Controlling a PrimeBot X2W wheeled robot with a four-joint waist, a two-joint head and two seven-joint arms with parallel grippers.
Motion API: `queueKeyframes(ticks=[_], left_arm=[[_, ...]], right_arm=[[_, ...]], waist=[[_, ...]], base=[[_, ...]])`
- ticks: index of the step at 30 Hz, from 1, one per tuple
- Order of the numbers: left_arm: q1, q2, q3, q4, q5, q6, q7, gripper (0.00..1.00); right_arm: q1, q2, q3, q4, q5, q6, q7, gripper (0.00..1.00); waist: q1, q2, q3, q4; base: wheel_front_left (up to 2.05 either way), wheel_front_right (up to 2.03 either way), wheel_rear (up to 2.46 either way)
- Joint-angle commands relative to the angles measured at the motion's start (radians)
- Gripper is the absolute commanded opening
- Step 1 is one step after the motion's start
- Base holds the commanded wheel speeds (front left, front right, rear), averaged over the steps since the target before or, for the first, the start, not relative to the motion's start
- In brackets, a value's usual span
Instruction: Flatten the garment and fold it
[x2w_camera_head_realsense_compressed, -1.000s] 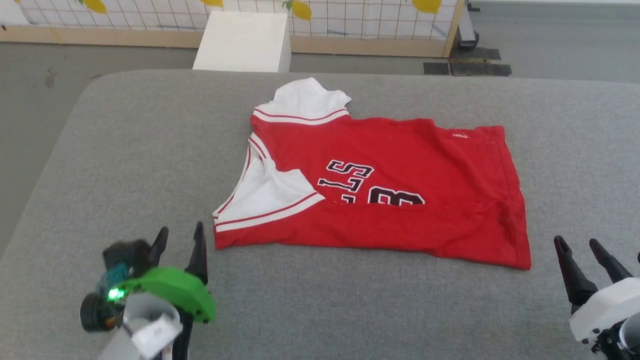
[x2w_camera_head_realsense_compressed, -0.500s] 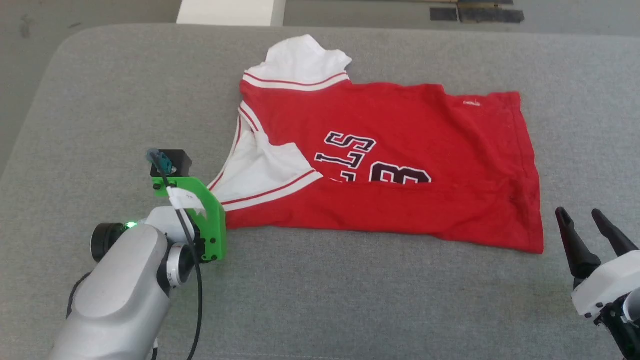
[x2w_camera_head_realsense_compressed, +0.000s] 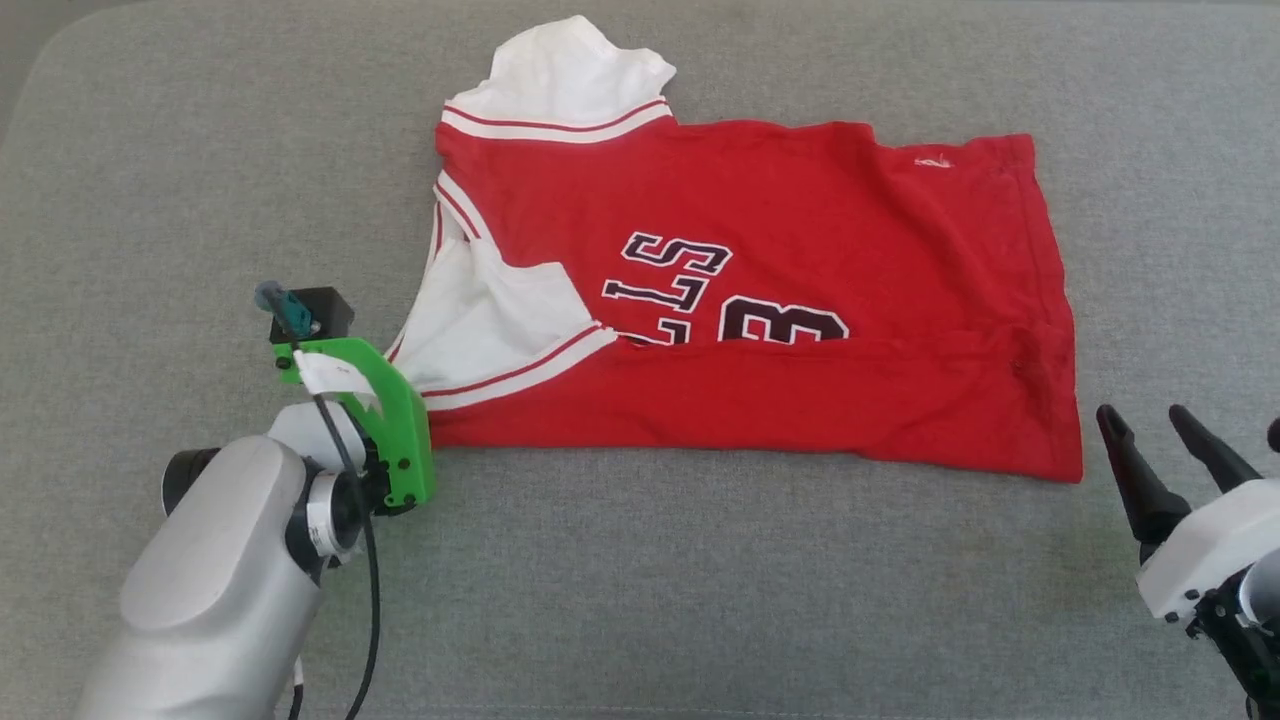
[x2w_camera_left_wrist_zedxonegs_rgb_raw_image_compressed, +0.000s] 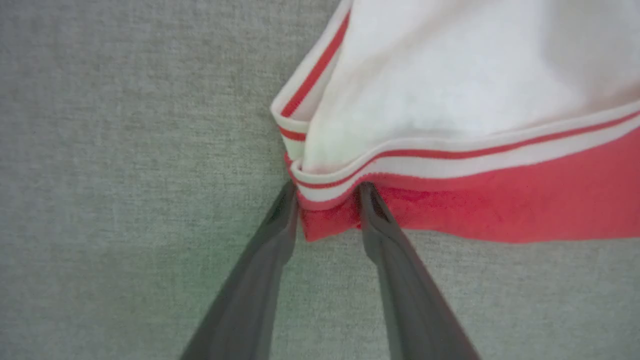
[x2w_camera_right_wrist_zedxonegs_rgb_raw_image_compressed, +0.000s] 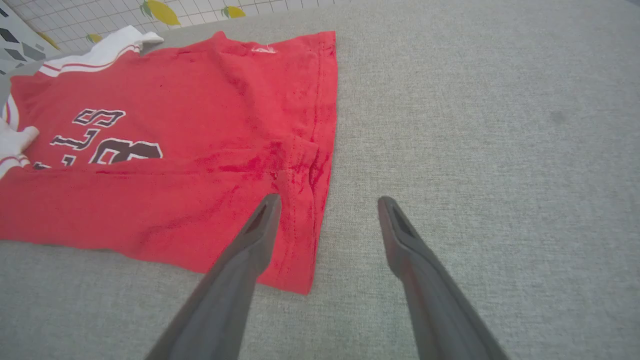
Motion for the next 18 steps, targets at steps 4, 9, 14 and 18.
queueKeyframes(ticks=[4,9,14,18], left_arm=[[0.073,-0.011,0.0,0.0,-0.022,0.006,-0.02,0.0],[0.087,0.0,0.023,-0.066,-0.028,0.015,-0.051,0.0],[0.093,0.013,0.032,-0.132,-0.023,0.032,-0.061,0.0],[0.087,0.017,0.031,-0.166,-0.017,0.041,-0.061,0.0]], right_arm=[[-0.021,-0.019,0.008,-0.021,-0.04,-0.001,0.092,1.0],[-0.047,-0.007,-0.004,-0.049,-0.111,-0.001,0.319,1.0],[-0.112,0.014,0.013,-0.065,-0.195,-0.001,0.521,1.0],[-0.159,0.013,0.049,-0.039,-0.246,-0.001,0.607,1.0]], waist=[[0.0,0.0,-0.005,0.004],[0.0,0.0,-0.008,0.008],[0.0,0.0,0.011,0.013],[0.0,0.0,0.04,0.025]], base=[[0.0,0.0,0.0],[0.0,0.0,0.0],[0.0,0.0,0.0],[0.0,0.0,0.0]])
